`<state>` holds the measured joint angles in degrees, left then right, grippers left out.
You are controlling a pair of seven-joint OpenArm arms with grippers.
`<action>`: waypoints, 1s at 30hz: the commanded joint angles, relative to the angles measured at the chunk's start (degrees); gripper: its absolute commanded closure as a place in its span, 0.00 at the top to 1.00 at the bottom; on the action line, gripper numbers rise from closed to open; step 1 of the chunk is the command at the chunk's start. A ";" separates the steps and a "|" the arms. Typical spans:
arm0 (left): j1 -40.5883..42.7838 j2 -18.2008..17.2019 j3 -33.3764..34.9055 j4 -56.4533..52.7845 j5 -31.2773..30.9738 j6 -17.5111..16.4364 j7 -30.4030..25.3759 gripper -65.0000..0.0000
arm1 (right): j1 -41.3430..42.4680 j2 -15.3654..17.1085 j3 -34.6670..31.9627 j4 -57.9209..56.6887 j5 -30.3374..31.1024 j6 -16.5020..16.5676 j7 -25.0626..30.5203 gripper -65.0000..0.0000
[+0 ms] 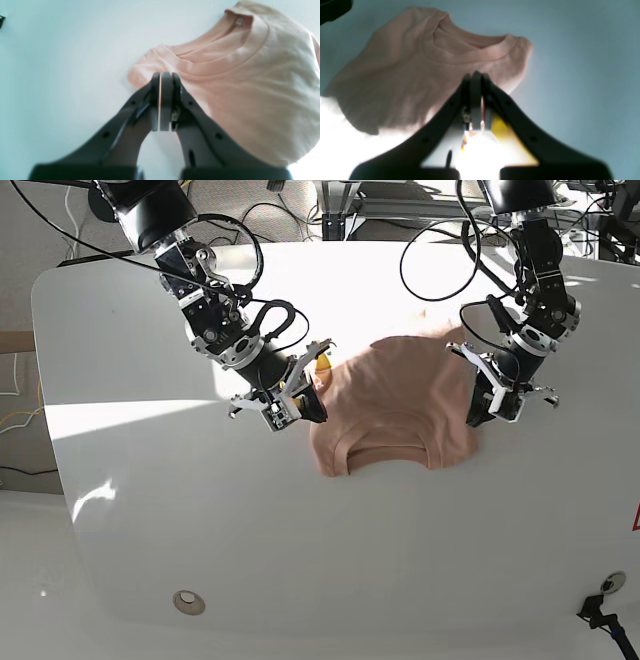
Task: Fold the T-shirt properly
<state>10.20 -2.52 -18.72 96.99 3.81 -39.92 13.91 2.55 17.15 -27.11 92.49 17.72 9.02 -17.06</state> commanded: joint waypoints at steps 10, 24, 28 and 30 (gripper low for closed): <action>9.10 2.39 -4.71 -3.32 -1.40 9.20 -25.12 0.00 | -8.22 -0.75 18.72 -5.23 -12.04 0.35 24.40 0.00; 36.35 3.01 -5.41 9.95 -3.51 9.20 -25.30 0.00 | -44.26 -0.84 26.63 13.49 -12.04 1.67 24.40 0.00; 42.07 3.01 -6.11 10.13 -7.20 9.11 -25.30 0.00 | -52.70 -0.84 27.77 15.42 -12.22 1.58 24.49 0.00; 45.06 3.01 -6.47 10.48 -7.73 8.93 -25.30 0.00 | -56.04 -0.93 28.92 15.16 -12.48 1.58 24.58 0.00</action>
<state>53.78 0.60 -24.71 106.26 -2.87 -31.11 -10.09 -52.58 15.86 0.84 106.98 5.10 10.44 6.15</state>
